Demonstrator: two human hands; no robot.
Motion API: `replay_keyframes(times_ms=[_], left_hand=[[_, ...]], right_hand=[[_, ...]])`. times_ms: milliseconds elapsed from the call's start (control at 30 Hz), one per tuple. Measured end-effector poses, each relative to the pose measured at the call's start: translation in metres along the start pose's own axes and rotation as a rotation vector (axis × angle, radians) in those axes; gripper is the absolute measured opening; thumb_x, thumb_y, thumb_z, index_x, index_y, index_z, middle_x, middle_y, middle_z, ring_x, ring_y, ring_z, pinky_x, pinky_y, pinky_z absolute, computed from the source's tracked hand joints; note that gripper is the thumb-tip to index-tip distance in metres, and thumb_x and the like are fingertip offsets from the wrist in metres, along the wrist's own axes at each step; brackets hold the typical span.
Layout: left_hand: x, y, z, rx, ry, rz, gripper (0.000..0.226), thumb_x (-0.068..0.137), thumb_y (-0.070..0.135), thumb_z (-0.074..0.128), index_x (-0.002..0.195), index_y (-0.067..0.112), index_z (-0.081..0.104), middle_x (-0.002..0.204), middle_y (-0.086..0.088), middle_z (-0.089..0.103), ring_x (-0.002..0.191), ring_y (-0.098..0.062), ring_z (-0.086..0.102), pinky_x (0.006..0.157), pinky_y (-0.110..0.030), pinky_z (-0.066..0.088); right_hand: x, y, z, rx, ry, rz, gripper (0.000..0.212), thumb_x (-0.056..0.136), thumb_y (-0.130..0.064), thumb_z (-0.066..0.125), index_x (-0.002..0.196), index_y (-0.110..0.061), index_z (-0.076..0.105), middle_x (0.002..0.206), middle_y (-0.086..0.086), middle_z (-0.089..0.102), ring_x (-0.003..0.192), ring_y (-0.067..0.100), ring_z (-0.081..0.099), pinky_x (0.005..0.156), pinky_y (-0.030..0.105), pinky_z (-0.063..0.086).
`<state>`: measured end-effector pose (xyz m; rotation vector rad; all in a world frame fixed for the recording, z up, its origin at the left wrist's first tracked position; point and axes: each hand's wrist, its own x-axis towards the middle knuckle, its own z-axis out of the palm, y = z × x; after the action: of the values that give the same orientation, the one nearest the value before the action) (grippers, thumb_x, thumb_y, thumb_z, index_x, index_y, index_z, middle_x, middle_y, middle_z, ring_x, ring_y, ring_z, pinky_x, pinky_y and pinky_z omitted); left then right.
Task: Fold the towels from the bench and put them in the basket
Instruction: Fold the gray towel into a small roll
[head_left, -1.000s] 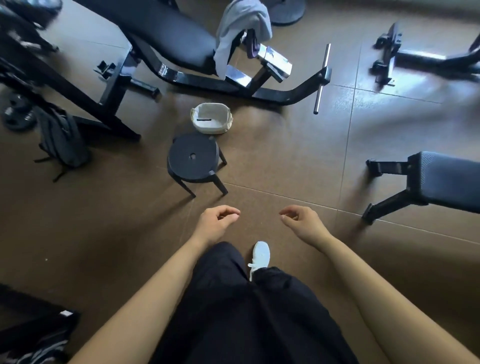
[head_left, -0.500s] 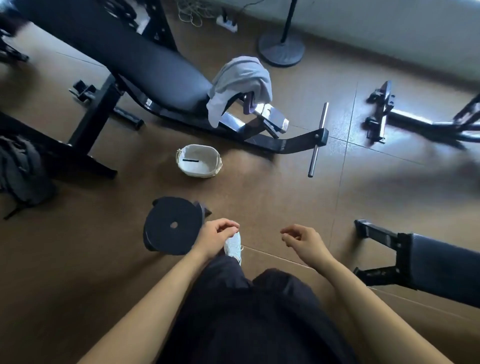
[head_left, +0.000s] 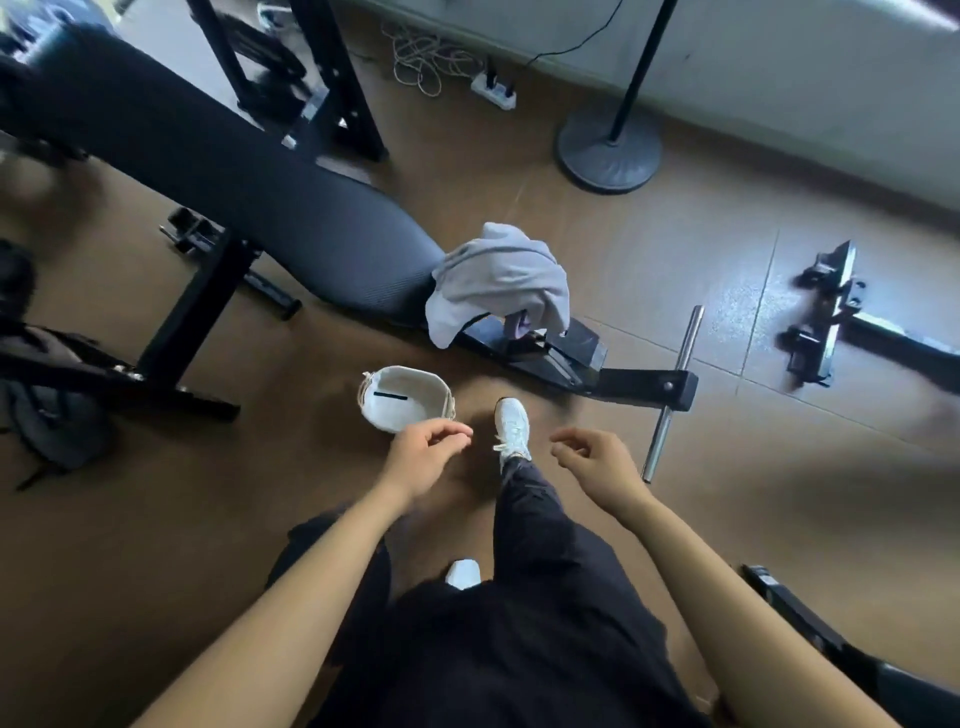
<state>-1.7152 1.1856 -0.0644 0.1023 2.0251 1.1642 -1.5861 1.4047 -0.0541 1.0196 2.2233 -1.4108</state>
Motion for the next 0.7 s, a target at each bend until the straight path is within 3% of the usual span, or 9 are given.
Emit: replay_keyframes(times_ms=[167,300,367,600,700], left_hand=[[0.115,0.070,0.002,0.002,0.036,-0.046,0.013,0.091,0.013,0.068,0.092,0.022,0.078,0.095,-0.006,0.078,0.093,-0.023,0.070,0.095,-0.043,0.054],[0.199,0.110,-0.005,0.030,0.081,-0.097,0.013,0.091,0.017,0.068,0.091,0.028,0.075,0.095,-0.002,0.077,0.096,-0.021,0.071,0.093,-0.038,0.055],[0.235,0.120,-0.012,0.034,0.110,-0.102,0.010,0.085,0.029,0.067,0.092,0.034,0.074,0.095,0.002,0.077,0.095,-0.020,0.071,0.094,-0.042,0.057],[0.341,0.133,-0.016,0.172,0.108,-0.089,0.031,0.096,0.024,0.064,0.127,0.020,0.066,0.124,0.000,0.068,0.110,-0.017,0.063,0.099,-0.037,0.051],[0.377,0.119,-0.011,0.395,0.025,-0.018,0.050,0.094,0.031,0.068,0.141,0.022,0.055,0.142,-0.001,0.057,0.128,-0.023,0.053,0.108,-0.042,0.045]], right_hand=[[0.132,-0.041,-0.047,-0.045,-0.050,-0.013,0.019,0.095,-0.022,0.065,0.110,-0.019,0.075,0.098,-0.001,0.075,0.090,0.016,0.068,0.087,0.035,0.055],[0.225,-0.076,-0.079,-0.132,-0.075,-0.048,0.020,0.095,-0.025,0.063,0.109,-0.018,0.075,0.106,0.001,0.074,0.094,0.017,0.065,0.086,0.033,0.051],[0.266,-0.089,-0.090,-0.144,-0.066,-0.038,0.023,0.094,-0.022,0.062,0.113,-0.015,0.073,0.108,0.003,0.073,0.093,0.018,0.062,0.082,0.028,0.044],[0.371,-0.102,-0.094,-0.185,-0.107,0.008,0.043,0.095,-0.021,0.062,0.137,-0.016,0.056,0.134,0.007,0.063,0.119,0.030,0.060,0.091,0.030,0.043],[0.396,-0.094,-0.081,-0.275,-0.227,-0.016,0.052,0.094,-0.019,0.061,0.145,-0.018,0.050,0.142,0.011,0.058,0.126,0.035,0.055,0.101,0.039,0.045]])
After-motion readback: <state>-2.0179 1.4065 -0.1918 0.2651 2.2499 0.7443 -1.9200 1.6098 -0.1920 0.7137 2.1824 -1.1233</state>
